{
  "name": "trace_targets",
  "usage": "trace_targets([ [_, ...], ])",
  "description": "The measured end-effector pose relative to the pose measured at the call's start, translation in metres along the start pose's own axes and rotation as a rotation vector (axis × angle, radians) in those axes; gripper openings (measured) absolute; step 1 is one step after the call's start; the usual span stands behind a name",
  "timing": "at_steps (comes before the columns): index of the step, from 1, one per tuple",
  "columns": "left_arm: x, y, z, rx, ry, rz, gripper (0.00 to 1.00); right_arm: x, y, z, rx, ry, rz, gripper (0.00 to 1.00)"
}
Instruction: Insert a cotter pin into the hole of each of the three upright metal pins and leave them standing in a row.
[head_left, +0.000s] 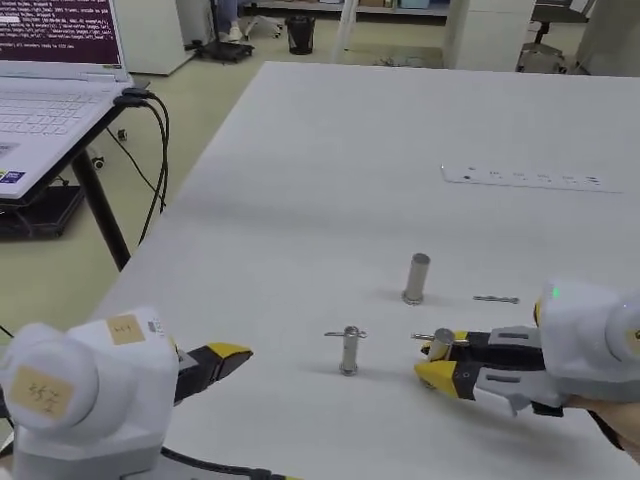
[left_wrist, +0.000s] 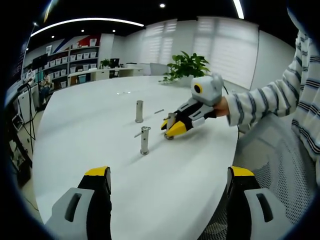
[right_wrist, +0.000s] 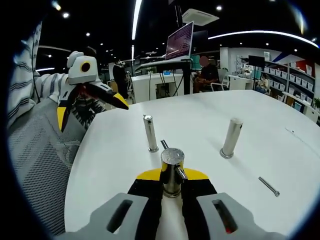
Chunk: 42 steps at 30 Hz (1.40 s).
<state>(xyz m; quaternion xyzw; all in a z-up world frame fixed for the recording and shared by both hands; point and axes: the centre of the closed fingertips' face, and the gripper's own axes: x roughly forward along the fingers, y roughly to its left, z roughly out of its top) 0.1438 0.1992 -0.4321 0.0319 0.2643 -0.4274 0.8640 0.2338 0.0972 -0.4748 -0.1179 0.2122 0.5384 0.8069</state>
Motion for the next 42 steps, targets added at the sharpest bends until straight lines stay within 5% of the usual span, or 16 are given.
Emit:
trace_targets([
  [13,0.002,-0.002,-0.002,-0.013,0.004,-0.009,0.95,0.000,-0.004,-0.003,0.027,0.019,-0.035,0.11],
  [26,0.002,-0.001,0.004,-0.033,-0.012,-0.011,0.93,-0.017,0.013,0.028,0.073,-0.043,-0.022,0.63],
  [42,0.006,0.005,0.027,-0.035,-0.064,-0.013,0.94,-0.074,0.028,0.070,0.162,-0.192,-0.068,0.82],
])
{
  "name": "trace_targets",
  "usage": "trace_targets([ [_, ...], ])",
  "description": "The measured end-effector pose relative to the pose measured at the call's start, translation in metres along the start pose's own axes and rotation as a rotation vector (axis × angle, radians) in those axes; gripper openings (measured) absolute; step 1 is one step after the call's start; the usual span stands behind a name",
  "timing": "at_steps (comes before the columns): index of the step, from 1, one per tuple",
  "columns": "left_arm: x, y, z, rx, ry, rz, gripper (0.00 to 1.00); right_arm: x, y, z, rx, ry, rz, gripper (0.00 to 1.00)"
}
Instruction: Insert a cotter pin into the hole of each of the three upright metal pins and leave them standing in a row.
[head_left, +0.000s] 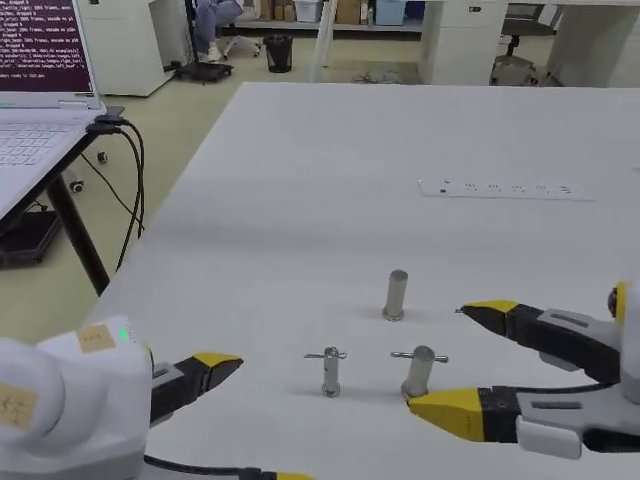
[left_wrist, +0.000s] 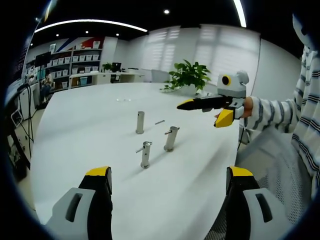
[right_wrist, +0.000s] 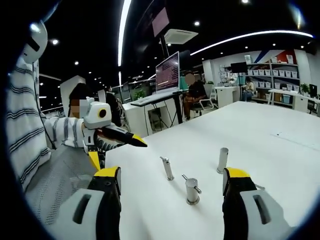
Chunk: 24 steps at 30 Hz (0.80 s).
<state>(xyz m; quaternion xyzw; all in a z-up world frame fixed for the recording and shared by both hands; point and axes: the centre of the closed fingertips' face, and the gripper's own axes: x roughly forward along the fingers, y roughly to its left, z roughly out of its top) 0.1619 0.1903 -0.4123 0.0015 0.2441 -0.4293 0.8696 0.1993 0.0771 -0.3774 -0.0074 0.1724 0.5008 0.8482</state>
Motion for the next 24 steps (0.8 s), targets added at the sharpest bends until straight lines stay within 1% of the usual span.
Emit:
trace_targets([
  [5,0.001,0.001,0.005,0.014,-0.005,0.002,0.94,-0.015,0.000,0.000,-0.013,0.020,-0.035,0.83],
  [8,0.002,0.002,0.009,0.005,-0.021,0.002,0.95,-0.024,-0.002,0.001,-0.002,0.019,-0.059,0.84],
  [12,0.003,0.003,0.011,0.015,-0.016,-0.006,0.95,-0.035,-0.005,0.002,0.010,0.012,-0.088,0.83],
  [15,0.003,0.005,0.013,0.005,-0.018,-0.015,0.94,-0.041,-0.008,0.003,0.021,0.007,-0.109,0.83],
  [17,0.003,0.008,0.014,0.001,-0.019,-0.013,0.94,-0.044,-0.009,0.002,0.035,0.001,-0.123,0.84],
  [20,0.003,0.009,0.015,0.003,-0.015,-0.014,0.94,-0.049,-0.013,-0.002,0.062,0.007,-0.149,0.84],
  [23,0.003,0.010,0.017,0.006,-0.015,-0.017,0.94,-0.053,-0.017,-0.012,0.135,0.030,-0.176,0.84],
  [24,0.004,0.010,0.017,0.006,-0.015,-0.017,0.94,-0.054,-0.018,-0.014,0.140,0.034,-0.177,0.85],
])
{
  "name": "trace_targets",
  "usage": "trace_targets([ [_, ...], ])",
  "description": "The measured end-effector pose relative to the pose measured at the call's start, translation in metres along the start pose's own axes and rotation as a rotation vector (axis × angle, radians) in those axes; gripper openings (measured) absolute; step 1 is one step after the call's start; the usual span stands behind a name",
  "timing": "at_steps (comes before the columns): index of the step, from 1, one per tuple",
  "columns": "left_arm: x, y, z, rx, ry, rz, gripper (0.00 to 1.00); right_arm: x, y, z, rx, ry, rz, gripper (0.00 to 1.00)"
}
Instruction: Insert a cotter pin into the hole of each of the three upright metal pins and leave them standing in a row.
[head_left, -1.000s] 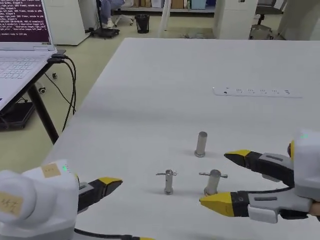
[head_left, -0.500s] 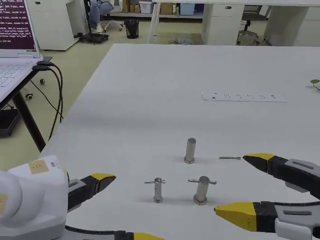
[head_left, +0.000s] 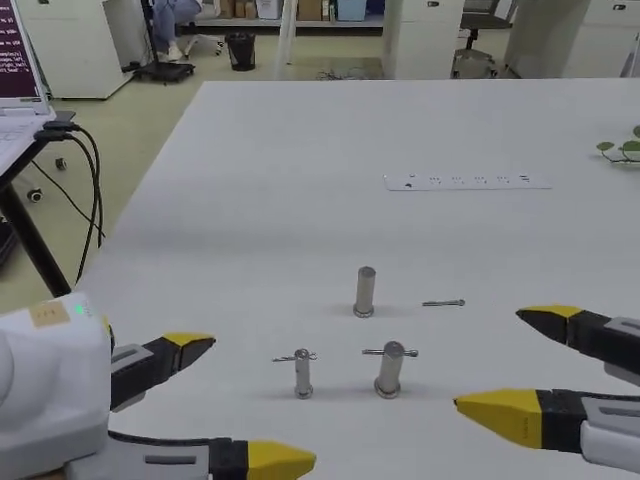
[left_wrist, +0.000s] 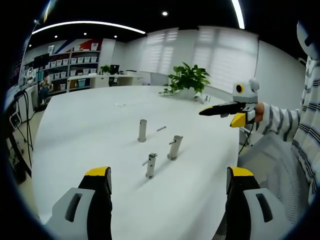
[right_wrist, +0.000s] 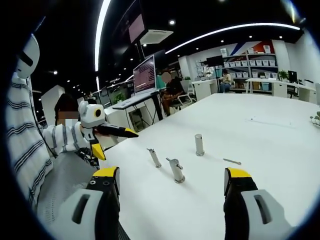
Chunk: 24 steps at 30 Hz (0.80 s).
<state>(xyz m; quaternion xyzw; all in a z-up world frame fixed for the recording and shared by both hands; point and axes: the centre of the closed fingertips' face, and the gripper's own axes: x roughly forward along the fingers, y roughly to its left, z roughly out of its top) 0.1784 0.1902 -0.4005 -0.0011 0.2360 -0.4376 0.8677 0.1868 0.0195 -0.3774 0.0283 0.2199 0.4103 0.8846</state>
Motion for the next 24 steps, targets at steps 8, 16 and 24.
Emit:
trace_targets([
  [8,0.002,0.007,0.006,0.003,0.002,0.005,0.94,-0.010,-0.007,-0.015,0.040,0.047,-0.051,0.89],
  [16,0.008,0.014,0.017,0.035,0.009,-0.005,0.94,-0.017,-0.009,-0.023,0.079,0.057,-0.081,0.89],
  [24,0.021,0.019,0.034,0.072,0.006,-0.037,0.94,-0.022,-0.008,-0.024,0.088,0.044,-0.108,0.88],
])
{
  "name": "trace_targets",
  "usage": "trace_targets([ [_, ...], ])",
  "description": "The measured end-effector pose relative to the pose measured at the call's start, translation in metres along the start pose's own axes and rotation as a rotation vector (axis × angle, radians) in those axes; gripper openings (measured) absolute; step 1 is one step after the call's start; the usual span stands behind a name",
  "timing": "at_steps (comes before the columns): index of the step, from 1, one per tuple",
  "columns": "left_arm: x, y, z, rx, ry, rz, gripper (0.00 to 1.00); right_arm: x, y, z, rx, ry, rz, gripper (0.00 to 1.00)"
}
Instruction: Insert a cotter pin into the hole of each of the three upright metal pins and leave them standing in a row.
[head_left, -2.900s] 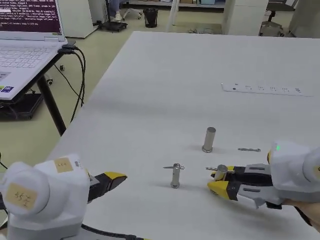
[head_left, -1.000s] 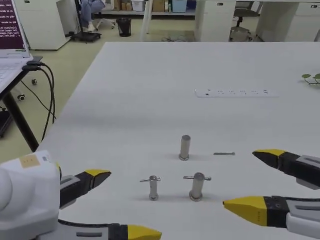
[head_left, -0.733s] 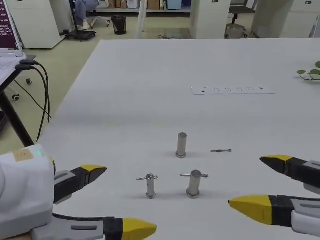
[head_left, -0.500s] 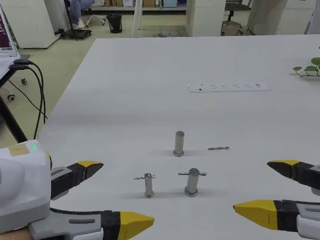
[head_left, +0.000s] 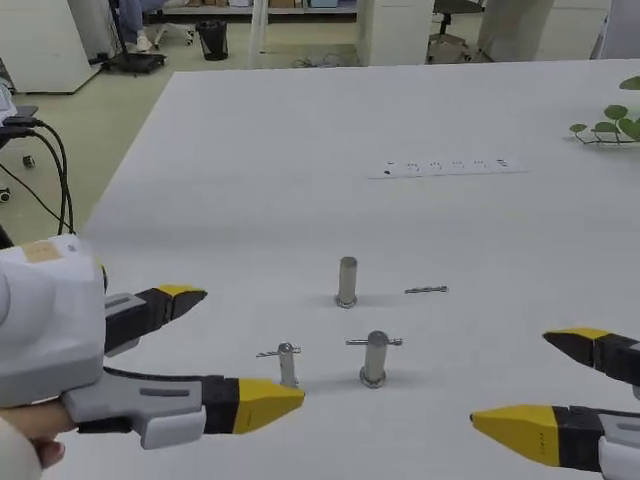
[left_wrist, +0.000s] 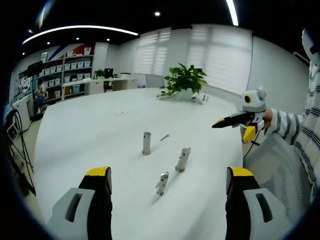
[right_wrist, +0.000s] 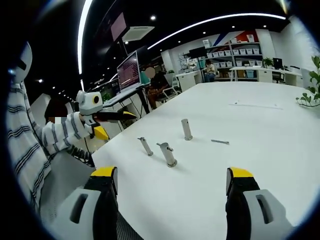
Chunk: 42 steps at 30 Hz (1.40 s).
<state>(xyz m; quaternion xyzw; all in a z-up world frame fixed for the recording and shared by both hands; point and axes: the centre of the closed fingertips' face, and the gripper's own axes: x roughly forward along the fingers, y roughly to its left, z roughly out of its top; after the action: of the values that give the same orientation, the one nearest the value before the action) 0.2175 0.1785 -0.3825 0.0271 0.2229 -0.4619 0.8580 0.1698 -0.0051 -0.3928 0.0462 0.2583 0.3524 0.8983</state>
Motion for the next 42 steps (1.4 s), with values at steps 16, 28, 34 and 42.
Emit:
trace_targets([
  [16,0.049,0.020,0.049,0.141,0.004,-0.068,0.80,-0.010,0.002,-0.007,0.011,0.005,-0.031,0.87],
  [28,0.087,0.040,0.041,0.225,0.116,-0.120,0.70,-0.013,-0.001,-0.005,0.002,0.001,-0.042,0.85],
  [34,0.108,0.038,0.037,0.211,0.139,-0.159,0.56,-0.013,-0.001,-0.008,0.000,0.013,-0.041,0.84],
  [42,0.138,0.041,0.026,0.199,0.192,-0.167,0.50,-0.017,-0.006,-0.011,0.015,0.007,-0.052,0.84],
])
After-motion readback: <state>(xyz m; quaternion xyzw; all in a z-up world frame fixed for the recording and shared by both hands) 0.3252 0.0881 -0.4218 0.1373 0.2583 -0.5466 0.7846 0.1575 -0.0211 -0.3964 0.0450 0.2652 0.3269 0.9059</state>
